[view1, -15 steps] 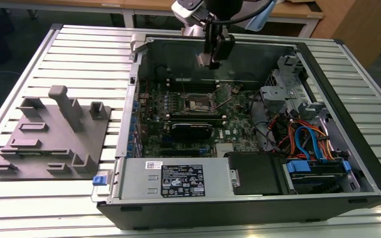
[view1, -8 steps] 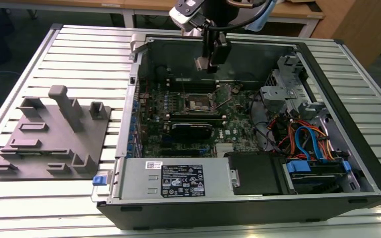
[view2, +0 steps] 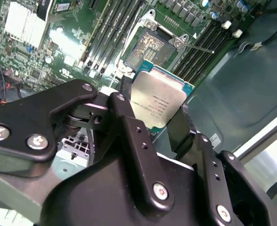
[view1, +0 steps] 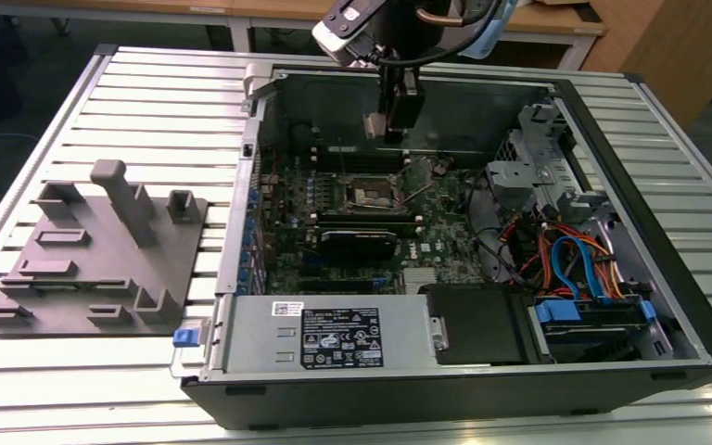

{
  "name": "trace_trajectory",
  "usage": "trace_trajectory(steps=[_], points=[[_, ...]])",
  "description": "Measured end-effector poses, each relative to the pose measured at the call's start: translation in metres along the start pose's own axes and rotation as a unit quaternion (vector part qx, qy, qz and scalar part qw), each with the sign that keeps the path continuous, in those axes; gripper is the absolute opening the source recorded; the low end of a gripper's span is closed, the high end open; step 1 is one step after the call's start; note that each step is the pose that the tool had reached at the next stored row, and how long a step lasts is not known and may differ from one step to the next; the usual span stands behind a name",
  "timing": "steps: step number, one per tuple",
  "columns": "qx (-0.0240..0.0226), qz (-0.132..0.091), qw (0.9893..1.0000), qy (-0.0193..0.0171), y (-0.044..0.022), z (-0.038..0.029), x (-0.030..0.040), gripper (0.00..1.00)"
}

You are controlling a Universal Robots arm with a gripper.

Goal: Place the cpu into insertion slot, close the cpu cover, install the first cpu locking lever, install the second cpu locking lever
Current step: 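Place the cpu into insertion slot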

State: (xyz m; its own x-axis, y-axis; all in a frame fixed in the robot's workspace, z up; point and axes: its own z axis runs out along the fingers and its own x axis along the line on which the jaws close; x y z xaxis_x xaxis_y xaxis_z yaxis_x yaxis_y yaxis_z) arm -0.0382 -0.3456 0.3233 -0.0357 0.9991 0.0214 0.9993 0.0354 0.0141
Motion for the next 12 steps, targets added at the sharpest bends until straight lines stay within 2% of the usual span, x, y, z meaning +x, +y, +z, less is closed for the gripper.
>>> trace_trajectory(steps=[12], points=[[-0.0001,0.002,1.0,0.0001,-0.0001,0.0042,-0.0001,0.54]])
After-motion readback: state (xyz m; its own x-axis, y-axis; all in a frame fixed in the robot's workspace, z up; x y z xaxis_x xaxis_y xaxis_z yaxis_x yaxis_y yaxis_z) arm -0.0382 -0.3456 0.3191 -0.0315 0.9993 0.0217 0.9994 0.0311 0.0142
